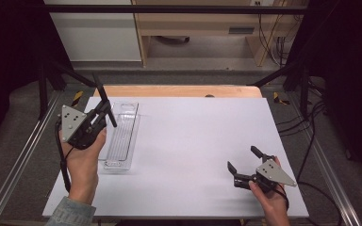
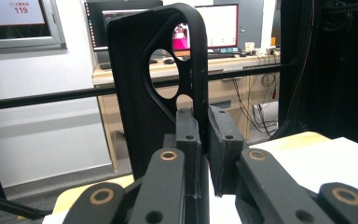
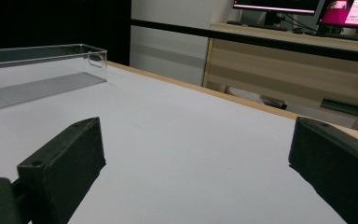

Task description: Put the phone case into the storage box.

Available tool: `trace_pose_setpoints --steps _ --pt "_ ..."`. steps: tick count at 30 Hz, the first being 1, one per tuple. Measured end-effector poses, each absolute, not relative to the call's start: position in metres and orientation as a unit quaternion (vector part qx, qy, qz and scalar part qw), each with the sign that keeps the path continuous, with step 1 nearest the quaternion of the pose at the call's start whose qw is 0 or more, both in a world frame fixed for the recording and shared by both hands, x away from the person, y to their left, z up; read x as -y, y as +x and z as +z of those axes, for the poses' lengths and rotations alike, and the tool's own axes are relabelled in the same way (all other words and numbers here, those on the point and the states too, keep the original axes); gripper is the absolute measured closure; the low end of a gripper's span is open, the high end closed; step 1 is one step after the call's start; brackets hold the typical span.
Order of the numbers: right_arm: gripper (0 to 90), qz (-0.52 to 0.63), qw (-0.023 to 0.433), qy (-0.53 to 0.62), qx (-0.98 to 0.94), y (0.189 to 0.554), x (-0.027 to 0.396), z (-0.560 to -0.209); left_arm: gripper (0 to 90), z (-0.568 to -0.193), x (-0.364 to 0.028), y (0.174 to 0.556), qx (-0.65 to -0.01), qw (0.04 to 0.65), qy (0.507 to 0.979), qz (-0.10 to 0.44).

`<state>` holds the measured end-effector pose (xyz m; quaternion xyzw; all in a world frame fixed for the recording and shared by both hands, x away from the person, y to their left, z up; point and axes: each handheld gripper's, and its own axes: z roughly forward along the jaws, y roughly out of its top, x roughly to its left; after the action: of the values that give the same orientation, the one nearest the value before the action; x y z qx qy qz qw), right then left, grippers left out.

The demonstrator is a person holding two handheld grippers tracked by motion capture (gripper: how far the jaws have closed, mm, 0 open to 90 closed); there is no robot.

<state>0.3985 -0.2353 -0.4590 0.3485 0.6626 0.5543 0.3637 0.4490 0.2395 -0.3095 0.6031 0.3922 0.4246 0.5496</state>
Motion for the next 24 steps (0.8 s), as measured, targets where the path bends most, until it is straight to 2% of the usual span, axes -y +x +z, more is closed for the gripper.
trace_pose_setpoints --steps 24 --pt "3.4 0.556 0.374 0.337 -0.662 0.398 0.234 -0.46 83.1 -0.31 -0.228 0.473 -0.412 0.548 0.604 0.407"
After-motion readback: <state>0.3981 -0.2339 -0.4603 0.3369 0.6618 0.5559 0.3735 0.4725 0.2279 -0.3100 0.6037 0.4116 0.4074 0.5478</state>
